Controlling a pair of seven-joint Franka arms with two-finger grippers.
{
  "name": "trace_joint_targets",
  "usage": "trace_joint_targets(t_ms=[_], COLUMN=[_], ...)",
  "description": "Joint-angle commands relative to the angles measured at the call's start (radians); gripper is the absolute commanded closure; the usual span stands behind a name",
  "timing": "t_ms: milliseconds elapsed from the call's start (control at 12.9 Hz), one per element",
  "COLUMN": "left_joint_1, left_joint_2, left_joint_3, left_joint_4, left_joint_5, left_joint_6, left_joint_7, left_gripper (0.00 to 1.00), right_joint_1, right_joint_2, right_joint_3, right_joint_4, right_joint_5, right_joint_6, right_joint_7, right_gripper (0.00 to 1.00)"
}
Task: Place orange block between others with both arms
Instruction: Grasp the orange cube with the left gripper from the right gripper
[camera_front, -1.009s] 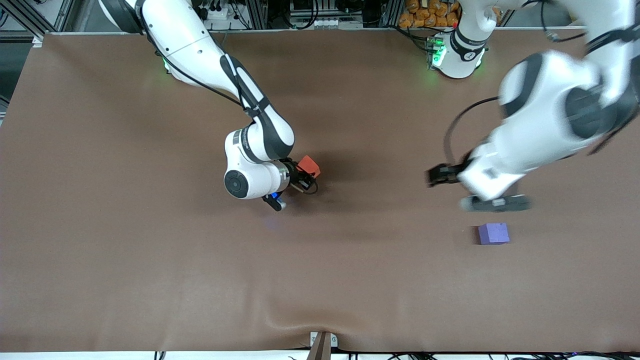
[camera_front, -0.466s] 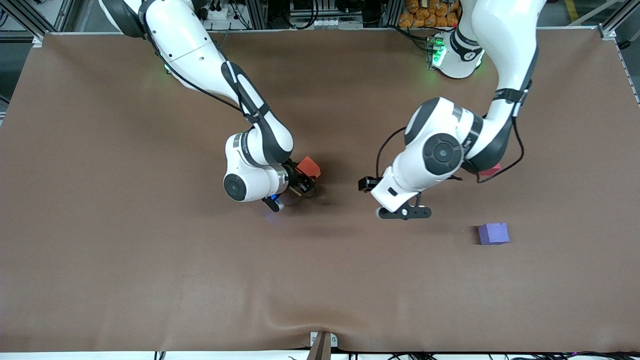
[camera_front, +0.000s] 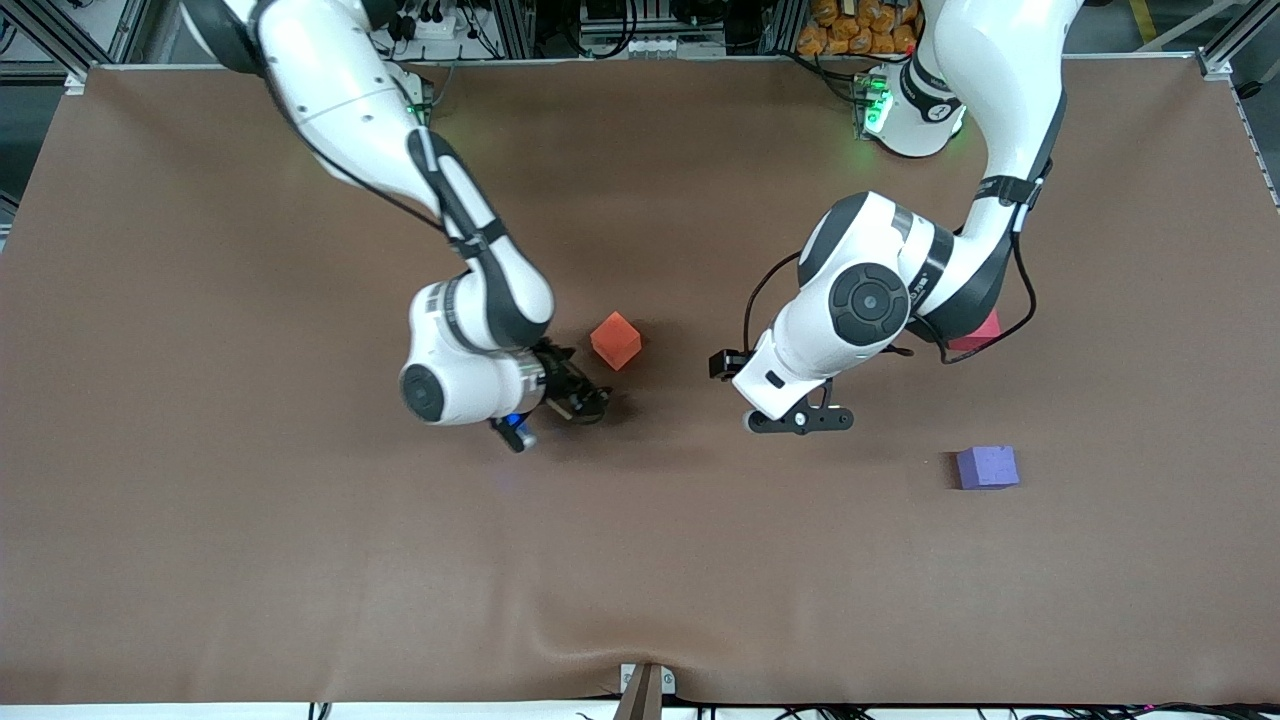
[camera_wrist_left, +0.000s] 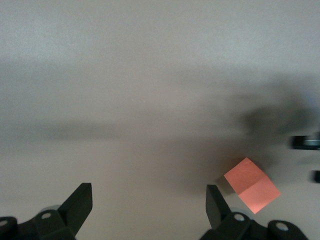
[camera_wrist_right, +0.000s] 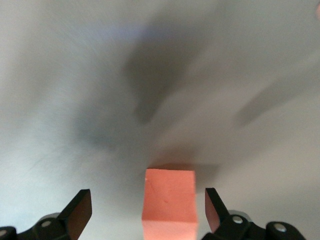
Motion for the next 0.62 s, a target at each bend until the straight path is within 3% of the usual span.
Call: trace_joint_targets(t_ms=[0, 155, 543], left_joint_1=[-0.016, -0.06, -0.163], left_joint_2=[0.002, 0.051, 0.202], left_joint_3=[0.002, 0.002, 0.017], left_joint_4=[-0.041, -0.03, 0.031], left_joint_5=[-0.018, -0.008, -0.005], left_joint_6=[0.093, 0.191, 0.358], left_joint_7=[-0.084, -0.212, -0.394], left_gripper=[0.0, 0.0, 0.0], right_joint_1=[-0.053, -0.121, -0.345], right_joint_2=[-0.125, -0.199, -0.374], right_joint_3=[0.015, 0.036, 0.049], right_joint_4=[0.001, 0.003, 0.003], right_joint_5=[-0.217, -0.323, -0.377], right_joint_6=[-0.052, -0.148, -0.389], right_joint_7=[-0.091, -0.188, -0.479], right_gripper=[0.0, 0.0, 0.0])
